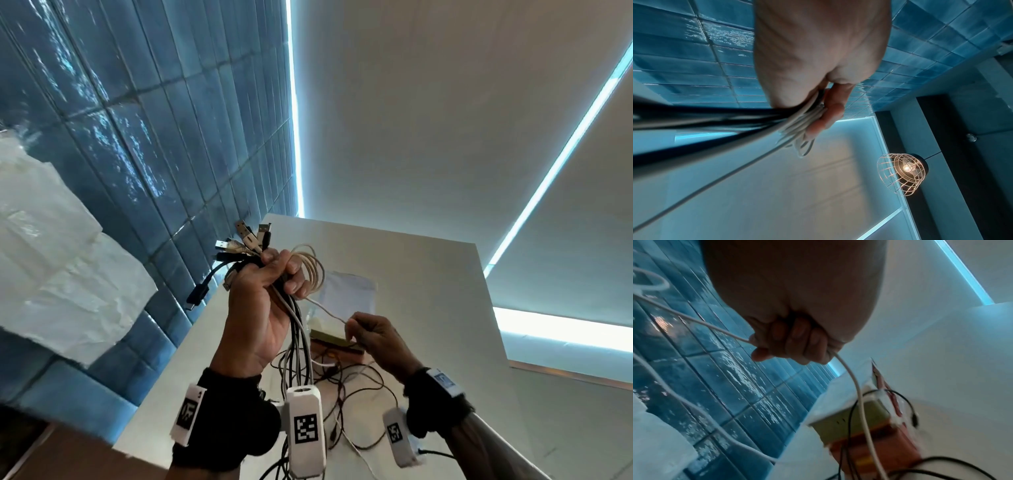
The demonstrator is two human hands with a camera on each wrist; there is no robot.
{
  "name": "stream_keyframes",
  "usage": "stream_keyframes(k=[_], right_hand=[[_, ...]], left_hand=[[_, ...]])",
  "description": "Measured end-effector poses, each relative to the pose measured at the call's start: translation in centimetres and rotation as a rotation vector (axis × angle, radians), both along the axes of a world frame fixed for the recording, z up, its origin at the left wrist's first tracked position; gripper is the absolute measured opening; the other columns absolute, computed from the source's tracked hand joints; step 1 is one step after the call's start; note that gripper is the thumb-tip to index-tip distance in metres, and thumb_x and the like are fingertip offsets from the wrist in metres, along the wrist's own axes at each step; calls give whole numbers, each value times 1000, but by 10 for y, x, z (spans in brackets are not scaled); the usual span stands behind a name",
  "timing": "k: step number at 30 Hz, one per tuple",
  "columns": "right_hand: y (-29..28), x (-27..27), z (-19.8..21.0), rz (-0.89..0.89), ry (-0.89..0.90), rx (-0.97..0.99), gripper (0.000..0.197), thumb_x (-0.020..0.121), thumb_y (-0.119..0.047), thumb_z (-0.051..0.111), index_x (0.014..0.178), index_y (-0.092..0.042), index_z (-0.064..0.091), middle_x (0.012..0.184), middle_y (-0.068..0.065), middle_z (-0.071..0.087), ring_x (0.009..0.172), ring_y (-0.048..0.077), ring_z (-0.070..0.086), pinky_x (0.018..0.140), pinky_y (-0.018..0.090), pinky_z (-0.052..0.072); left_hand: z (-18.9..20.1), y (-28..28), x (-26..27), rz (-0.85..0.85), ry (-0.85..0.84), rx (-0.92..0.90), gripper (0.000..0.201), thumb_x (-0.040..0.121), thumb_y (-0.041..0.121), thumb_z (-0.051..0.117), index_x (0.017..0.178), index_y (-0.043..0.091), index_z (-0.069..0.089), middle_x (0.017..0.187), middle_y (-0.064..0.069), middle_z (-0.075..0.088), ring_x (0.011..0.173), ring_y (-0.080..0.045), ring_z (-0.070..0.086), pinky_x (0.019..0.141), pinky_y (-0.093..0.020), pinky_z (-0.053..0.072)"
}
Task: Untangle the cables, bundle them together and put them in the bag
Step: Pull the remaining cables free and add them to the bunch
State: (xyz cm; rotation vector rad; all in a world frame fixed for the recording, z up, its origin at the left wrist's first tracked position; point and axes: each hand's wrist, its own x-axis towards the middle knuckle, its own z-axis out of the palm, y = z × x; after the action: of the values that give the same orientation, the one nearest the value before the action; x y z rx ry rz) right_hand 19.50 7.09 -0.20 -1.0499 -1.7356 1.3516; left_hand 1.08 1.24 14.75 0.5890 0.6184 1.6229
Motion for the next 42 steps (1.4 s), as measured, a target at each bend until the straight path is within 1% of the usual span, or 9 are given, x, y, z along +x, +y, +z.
stream_keyframes(k=[11,14,17,21,25,28,31,37,42], right_hand=[[14,4,-62,-199,-256,-45,36,92,-12,57,57,-22,56,56,-9,50,58,10,44,61,29,37],[22,2,-31,-357,-235,-53,31,92,-15,58,62,-16,63,55,-6,53,54,14,45,53,26,36],[22,-2,29,-355,53,-49,22,94,-14,58,74,-10,68,52,-4,47,48,11,38,44,20,30],[3,-6,100,-99,337,7,16,95,-9,57,83,-3,66,52,-6,47,46,9,36,43,16,29],[-22,-11,125,181,385,16,16,94,-5,55,82,-1,66,54,0,46,48,12,35,44,17,29],[-30,-13,115,264,340,-22,18,94,-11,56,81,-3,66,55,6,39,48,15,31,45,19,29],[-30,-13,96,222,335,-114,24,95,-15,53,78,-1,63,52,0,36,44,9,32,44,14,33],[-13,-10,44,28,108,-68,29,98,-18,53,72,-13,63,53,-12,39,49,6,32,49,15,29],[-9,-10,23,21,55,-117,26,98,-7,49,76,1,59,46,-15,50,44,-3,45,48,7,35]], left_hand=[[9,-4,-4,55,99,24,28,89,0,45,73,22,37,63,2,45,49,-9,36,51,-23,33],[8,-4,-1,71,151,-72,31,95,0,39,72,22,37,64,0,45,49,-11,37,51,-23,33],[3,-1,2,93,176,-162,33,96,-1,40,72,21,38,62,-2,47,49,-12,41,50,-24,36],[0,3,9,92,193,-246,35,97,-2,41,68,19,40,60,-5,51,53,-17,47,51,-25,39],[1,2,14,66,260,-262,34,97,0,41,66,14,45,66,-14,58,64,-24,55,60,-31,42],[5,-1,14,11,176,-217,40,96,3,41,59,16,51,63,-10,60,64,-22,56,65,-32,44],[8,-2,12,-5,46,-145,25,88,5,48,66,18,48,62,-4,53,64,-18,56,66,-28,52],[9,-4,7,101,144,-40,31,96,0,38,71,19,39,61,-2,45,62,-18,49,64,-27,45],[10,-9,9,170,157,32,29,96,-1,39,73,17,40,59,1,44,57,-14,50,68,-30,42]])
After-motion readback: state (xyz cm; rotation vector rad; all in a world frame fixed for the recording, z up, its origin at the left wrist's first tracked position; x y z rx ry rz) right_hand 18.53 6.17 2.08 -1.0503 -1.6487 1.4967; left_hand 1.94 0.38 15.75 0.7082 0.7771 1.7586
